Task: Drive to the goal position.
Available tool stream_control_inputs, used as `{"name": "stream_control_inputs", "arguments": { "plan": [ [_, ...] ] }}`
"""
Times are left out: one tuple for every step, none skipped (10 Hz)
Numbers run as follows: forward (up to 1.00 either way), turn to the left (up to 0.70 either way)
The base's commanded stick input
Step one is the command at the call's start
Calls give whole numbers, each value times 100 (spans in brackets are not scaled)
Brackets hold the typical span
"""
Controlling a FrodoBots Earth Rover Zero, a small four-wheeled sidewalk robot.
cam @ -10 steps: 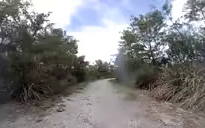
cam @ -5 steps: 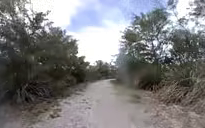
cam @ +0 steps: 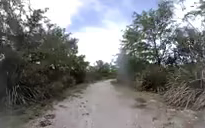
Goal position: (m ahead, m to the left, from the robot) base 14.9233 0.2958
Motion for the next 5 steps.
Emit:
{"name": "stream_control_inputs", "arguments": {
  "plan": [
    [45, 0],
    [45, 0],
    [45, 0],
    [45, 0],
    [45, 0]
  ]
}}
